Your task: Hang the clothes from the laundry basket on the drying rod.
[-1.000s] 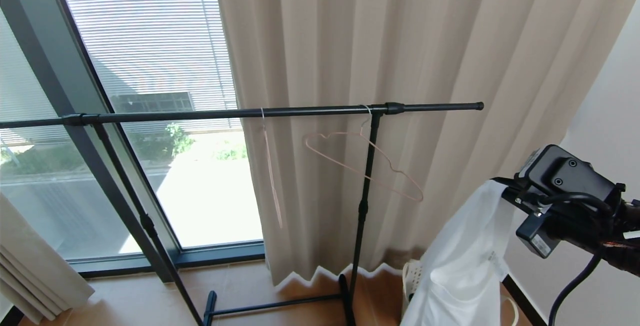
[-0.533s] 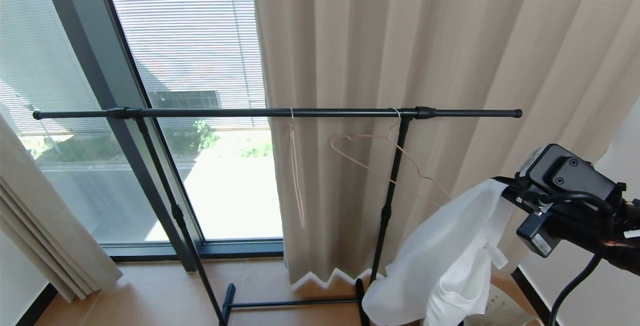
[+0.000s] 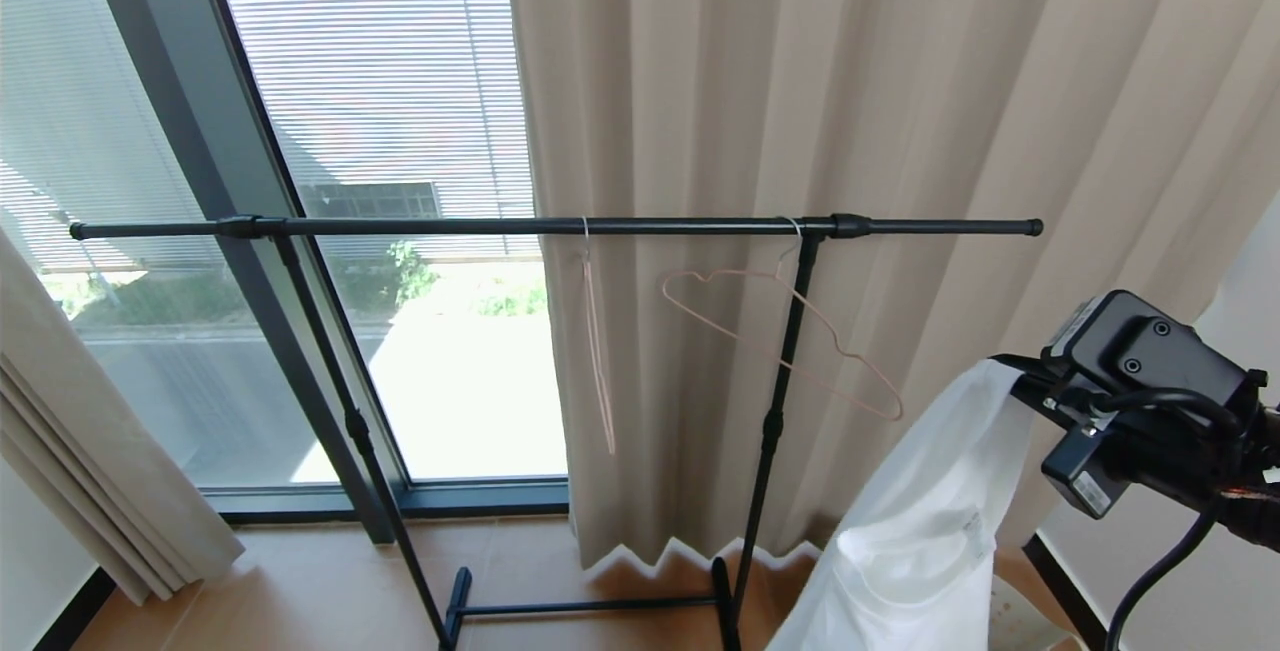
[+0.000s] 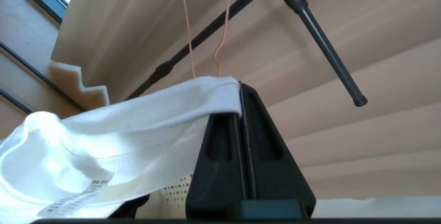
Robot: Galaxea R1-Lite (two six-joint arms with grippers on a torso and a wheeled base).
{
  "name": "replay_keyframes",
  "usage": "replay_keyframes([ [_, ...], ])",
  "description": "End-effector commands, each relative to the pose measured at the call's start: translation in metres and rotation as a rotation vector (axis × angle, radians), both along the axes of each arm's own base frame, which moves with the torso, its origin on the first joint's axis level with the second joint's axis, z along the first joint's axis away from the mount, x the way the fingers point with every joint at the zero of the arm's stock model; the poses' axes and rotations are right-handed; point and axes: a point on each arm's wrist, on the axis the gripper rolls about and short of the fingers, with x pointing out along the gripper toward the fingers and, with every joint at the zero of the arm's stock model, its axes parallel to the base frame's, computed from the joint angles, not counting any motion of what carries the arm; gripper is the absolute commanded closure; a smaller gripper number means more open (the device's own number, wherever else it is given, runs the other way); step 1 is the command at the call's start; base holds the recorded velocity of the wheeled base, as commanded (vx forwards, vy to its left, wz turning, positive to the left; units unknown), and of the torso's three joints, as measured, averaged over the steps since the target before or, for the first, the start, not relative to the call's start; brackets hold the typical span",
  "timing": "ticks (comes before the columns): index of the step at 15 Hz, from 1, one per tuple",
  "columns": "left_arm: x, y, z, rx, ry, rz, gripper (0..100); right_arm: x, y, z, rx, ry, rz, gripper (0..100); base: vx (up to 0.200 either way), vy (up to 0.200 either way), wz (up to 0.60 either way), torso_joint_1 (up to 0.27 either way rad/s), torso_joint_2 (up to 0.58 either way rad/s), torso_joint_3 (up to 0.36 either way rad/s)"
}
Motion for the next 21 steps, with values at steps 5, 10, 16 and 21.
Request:
replay_keyframes([
  [5, 0.006, 0.000, 0.001, 0.075, 0.085, -0.002, 0, -0.011, 0.004, 0.002, 0.009, -0.016, 0.036, 100, 0.000, 0.000, 0.00, 0.000, 0.00, 0.000],
  [10, 0.028, 0.000, 0.003, -0.001, 0.344, -0.084, 0, -0.018, 0.021, 0.014, 0.180, 0.000, 0.104, 100, 0.000, 0.000, 0.00, 0.000, 0.00, 0.000],
  [16, 0.071, -0.027, 0.050, -0.191, 0.557, -0.544, 0, 0.011, 0.055, 0.015, 0.421, 0.130, 0.069, 100, 0.000, 0.000, 0.00, 0.000, 0.00, 0.000],
  [21, 0.141, -0.064, 0.071, -0.230, 0.615, -0.575, 0, 0.033, 0.083, 0.030, 0.644, 0.179, 0.041, 100, 0.000, 0.000, 0.00, 0.000, 0.00, 0.000],
])
